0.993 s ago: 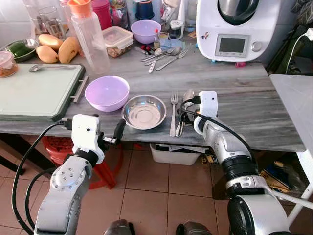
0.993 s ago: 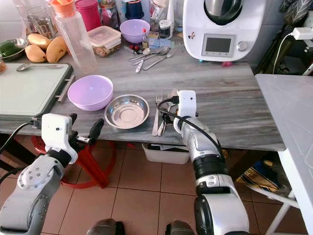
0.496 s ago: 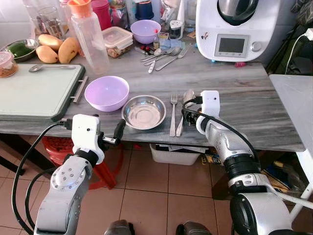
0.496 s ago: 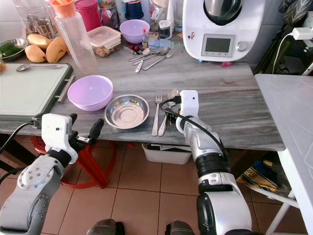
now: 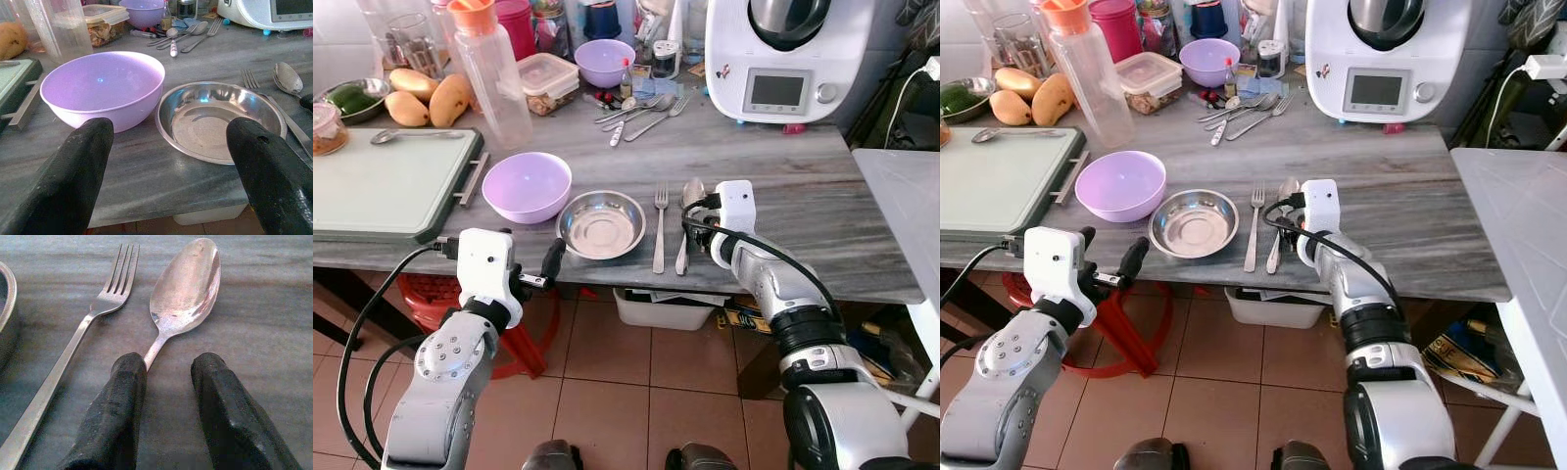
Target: Setting the table
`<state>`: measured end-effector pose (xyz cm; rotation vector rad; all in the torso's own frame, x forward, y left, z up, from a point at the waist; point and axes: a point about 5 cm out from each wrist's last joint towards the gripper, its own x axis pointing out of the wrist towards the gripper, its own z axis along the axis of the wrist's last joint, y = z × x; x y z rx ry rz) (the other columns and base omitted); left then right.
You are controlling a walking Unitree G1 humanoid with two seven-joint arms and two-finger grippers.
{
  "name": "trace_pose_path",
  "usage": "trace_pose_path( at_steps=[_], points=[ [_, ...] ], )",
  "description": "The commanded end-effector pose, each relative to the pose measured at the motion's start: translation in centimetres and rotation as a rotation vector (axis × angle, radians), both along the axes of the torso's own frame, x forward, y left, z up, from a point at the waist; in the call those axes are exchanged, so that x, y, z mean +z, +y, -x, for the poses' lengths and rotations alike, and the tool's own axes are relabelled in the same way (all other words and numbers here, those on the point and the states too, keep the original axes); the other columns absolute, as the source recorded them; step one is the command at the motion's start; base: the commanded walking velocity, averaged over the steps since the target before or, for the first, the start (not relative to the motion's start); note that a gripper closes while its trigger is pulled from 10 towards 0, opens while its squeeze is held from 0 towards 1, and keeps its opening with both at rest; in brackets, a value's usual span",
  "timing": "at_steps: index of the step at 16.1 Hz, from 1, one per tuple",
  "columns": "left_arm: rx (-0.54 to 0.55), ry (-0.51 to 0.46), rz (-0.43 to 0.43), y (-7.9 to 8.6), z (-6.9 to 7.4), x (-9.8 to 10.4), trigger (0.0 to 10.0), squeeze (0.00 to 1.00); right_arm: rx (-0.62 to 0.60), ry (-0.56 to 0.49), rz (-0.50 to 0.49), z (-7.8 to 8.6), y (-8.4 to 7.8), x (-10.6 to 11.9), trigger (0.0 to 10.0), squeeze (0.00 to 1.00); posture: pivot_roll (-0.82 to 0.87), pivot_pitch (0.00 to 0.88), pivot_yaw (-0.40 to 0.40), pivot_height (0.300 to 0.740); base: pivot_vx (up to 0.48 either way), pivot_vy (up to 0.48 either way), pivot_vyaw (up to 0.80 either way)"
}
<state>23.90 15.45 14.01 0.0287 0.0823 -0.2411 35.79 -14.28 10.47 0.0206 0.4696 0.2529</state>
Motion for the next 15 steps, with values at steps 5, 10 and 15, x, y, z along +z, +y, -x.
trace_pose_path(
  at_steps=[5,10,15],
  points=[
    [-0.008,-0.007,-0.007,-0.2,-0.2,0.2,10.0,0.0,0.054,0.148,0.075,2.2,-0.6,-3.8,0.0,0.0,0.04,0.051,0.049,0.74,0.0,0.0,0.0],
    [-0.01,-0.008,-0.005,-0.3,-0.2,0.2,10.0,0.0,0.098,0.137,0.118,2.6,-0.6,-4.0,0.0,0.0,0.04,0.044,0.049,0.74,0.0,0.0,0.0],
    [-0.01,-0.011,-0.005,-0.3,-0.4,0.2,10.0,0.0,0.174,0.109,0.181,2.9,-0.6,-4.1,0.0,0.0,0.03,0.037,0.049,0.74,0.0,0.0,0.0]
  ],
)
